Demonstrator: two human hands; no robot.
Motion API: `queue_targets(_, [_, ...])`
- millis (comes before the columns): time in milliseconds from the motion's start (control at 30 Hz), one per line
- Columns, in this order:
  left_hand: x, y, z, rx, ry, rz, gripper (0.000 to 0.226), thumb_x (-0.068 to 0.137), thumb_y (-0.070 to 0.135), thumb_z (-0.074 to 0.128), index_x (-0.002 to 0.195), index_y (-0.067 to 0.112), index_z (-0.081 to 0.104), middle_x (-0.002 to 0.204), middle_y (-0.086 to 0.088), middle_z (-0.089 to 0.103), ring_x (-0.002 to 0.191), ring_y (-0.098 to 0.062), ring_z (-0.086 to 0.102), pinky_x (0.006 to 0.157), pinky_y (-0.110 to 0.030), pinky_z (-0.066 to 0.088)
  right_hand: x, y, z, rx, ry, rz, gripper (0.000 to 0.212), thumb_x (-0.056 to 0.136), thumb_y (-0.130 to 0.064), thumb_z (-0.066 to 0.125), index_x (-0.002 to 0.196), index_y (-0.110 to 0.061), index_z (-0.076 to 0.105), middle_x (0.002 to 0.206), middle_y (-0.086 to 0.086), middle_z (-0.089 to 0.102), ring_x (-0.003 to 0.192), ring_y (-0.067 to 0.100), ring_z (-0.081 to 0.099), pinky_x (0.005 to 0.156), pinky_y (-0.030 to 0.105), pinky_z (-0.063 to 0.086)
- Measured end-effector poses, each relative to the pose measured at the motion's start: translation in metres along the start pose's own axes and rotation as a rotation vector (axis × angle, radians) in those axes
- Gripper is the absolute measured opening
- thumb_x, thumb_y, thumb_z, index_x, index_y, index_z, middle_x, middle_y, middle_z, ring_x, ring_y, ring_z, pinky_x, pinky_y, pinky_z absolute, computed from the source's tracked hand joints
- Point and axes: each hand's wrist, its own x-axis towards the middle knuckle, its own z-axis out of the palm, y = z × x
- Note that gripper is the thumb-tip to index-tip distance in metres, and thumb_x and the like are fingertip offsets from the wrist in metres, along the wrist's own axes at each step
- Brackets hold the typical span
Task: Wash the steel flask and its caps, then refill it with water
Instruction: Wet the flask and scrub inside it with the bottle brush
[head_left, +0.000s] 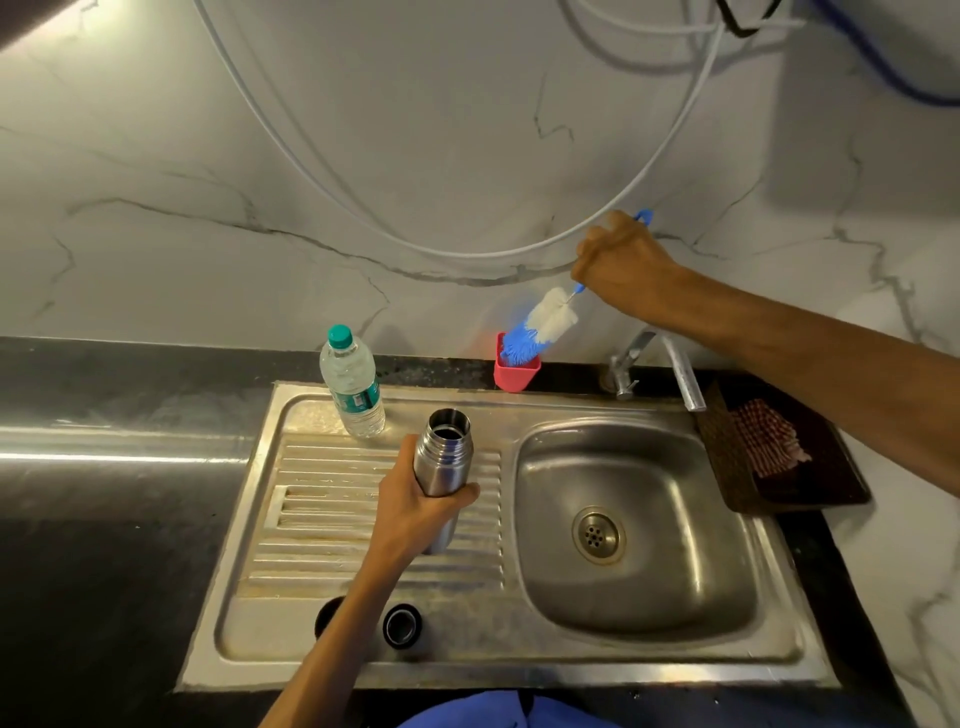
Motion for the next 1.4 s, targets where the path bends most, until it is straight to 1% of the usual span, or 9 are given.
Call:
queue_targets(167, [-0.008,0.000,0.001,0.022,-0.002,-0.003,0.058,0.067,0.016,0.098,0.107,0.030,0.059,0.090,0.015,0.074,0.081,-0.004,0.070,0.065,-0.014,0.055,-0.016,0.013,-0.004,-0.064,-0.030,0.114,0.020,0.085,-0.010,0.068,0.095,-0.028,0.069,0.080,-0.006,0.053,0.089,0.017,0.061,0.088,0.034,0.042])
queue_targets(333, [-0.016,-0.004,-0.003,0.035,0.015,-0.007,0.059,0.066,0.019,0.099,0.110,0.031,0.060,0.095,0.021,0.073,0.082,-0.006,0.070,0.068,-0.021,0.056,-0.031,0.023,-0.005,0.009,-0.032,0.185,0.019,0.092,-0.016,0.066,0.103,-0.031,0.070,0.095,-0.008,0.067,0.094,0.015,0.061,0.097,0.034,0.041])
queue_targets(533, [-0.025,-0.008,-0.006,0.056,0.026,-0.001,0.059,0.066,0.019,0.099,0.107,0.033,0.058,0.095,0.020,0.073,0.082,-0.009,0.071,0.070,-0.027,0.058,-0.045,0.025,-0.002,0.075,-0.054,0.237,0.006,0.095,-0.026,0.068,0.099,-0.030,0.071,0.083,-0.007,0.062,0.082,0.014,0.058,0.096,0.035,0.041])
queue_targets(767, [-0.028,-0.006,-0.004,0.096,0.045,0.019,0.061,0.066,0.016,0.098,0.110,0.032,0.059,0.092,0.012,0.074,0.082,-0.003,0.069,0.064,-0.015,0.054,-0.070,0.031,0.020,0.290,-0.032,0.300,0.021,0.105,-0.037,0.052,0.105,-0.029,0.072,0.091,-0.004,0.066,0.082,0.016,0.061,0.090,0.036,0.041])
queue_targets(1033, [-0.017,-0.004,0.012,0.206,-0.020,0.052,0.063,0.065,0.012,0.096,0.111,0.029,0.057,0.093,0.008,0.072,0.076,-0.010,0.067,0.058,-0.011,0.047,-0.139,0.057,0.062,0.764,-0.058,0.484,0.028,0.100,-0.044,0.064,0.122,-0.032,0.076,0.102,0.000,0.076,0.085,0.021,0.065,0.071,0.034,0.048])
queue_targets(1167, [-0.006,0.004,0.032,0.249,-0.037,0.085,0.062,0.061,0.012,0.096,0.106,0.029,0.057,0.091,0.008,0.070,0.075,-0.006,0.064,0.058,-0.009,0.042,-0.201,0.072,0.070,0.974,-0.024,0.463,0.027,0.095,-0.041,0.070,0.119,-0.033,0.077,0.121,-0.007,0.075,0.106,0.016,0.067,0.092,0.043,0.055])
queue_targets(1233, [0.000,0.009,0.046,0.256,-0.037,0.099,0.063,0.059,0.012,0.096,0.107,0.029,0.058,0.092,0.010,0.070,0.077,-0.003,0.065,0.059,-0.008,0.041,-0.236,0.076,0.068,1.034,0.013,0.425,0.025,0.093,-0.038,0.073,0.117,-0.033,0.078,0.116,-0.013,0.075,0.094,-0.006,0.063,0.093,0.024,0.051])
queue_targets(1300, [0.006,0.017,0.062,0.258,-0.044,0.122,0.063,0.058,0.013,0.096,0.105,0.031,0.059,0.091,0.011,0.070,0.076,0.000,0.065,0.060,-0.010,0.041,-0.271,0.079,0.063,1.052,0.040,0.402,0.024,0.092,-0.034,0.074,0.116,-0.031,0.078,0.099,-0.025,0.069,0.079,-0.022,0.057,0.078,0.004,0.040])
queue_targets(1400, [0.012,0.030,0.087,0.280,-0.066,0.170,0.060,0.057,0.018,0.095,0.103,0.031,0.059,0.089,0.012,0.069,0.076,-0.001,0.065,0.061,-0.017,0.042,-0.318,0.084,0.057,1.144,0.066,0.440,0.025,0.086,-0.045,0.072,0.110,-0.040,0.077,0.082,-0.030,0.068,0.083,-0.019,0.057,0.070,0.016,0.041])
